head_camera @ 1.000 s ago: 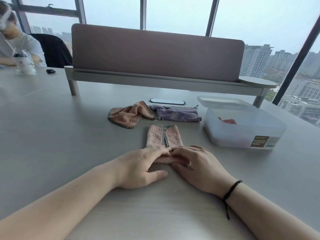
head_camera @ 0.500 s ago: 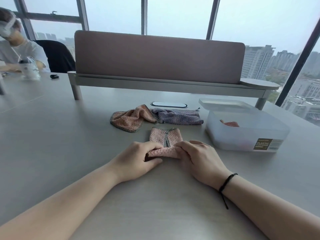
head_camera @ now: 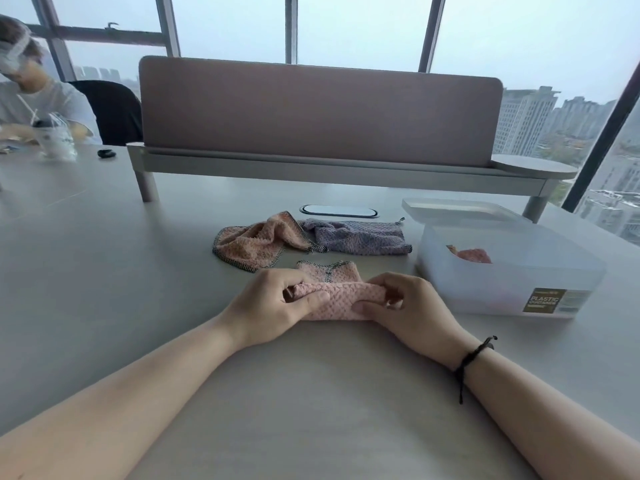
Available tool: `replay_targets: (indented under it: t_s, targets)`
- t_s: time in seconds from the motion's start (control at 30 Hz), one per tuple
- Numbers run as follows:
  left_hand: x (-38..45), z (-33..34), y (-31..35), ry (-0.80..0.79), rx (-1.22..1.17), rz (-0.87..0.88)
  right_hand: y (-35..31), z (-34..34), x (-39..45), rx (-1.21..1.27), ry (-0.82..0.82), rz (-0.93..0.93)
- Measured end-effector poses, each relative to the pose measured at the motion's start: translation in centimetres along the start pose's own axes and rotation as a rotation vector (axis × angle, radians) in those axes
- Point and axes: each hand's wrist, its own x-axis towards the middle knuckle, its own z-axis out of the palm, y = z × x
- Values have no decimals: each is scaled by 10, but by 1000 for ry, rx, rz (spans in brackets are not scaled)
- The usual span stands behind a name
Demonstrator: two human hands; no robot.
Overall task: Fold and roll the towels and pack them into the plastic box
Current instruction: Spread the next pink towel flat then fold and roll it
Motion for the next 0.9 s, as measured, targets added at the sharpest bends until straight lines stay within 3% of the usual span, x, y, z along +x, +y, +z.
replay_targets:
  t_s: [0.13,0.27,0.63,0.9]
  targets:
    - [2,2,-8,-36,20,-65,7,3,5,81,-39,28]
    - [8,5,-8,60,17,-136,8,10,14,87,-12,60]
    - [11,6,-12,132,104,-206,0,18,24,-160,-59,-38]
    - [4,3,-5,124,209,2,1,13,21,-102,-42,-59]
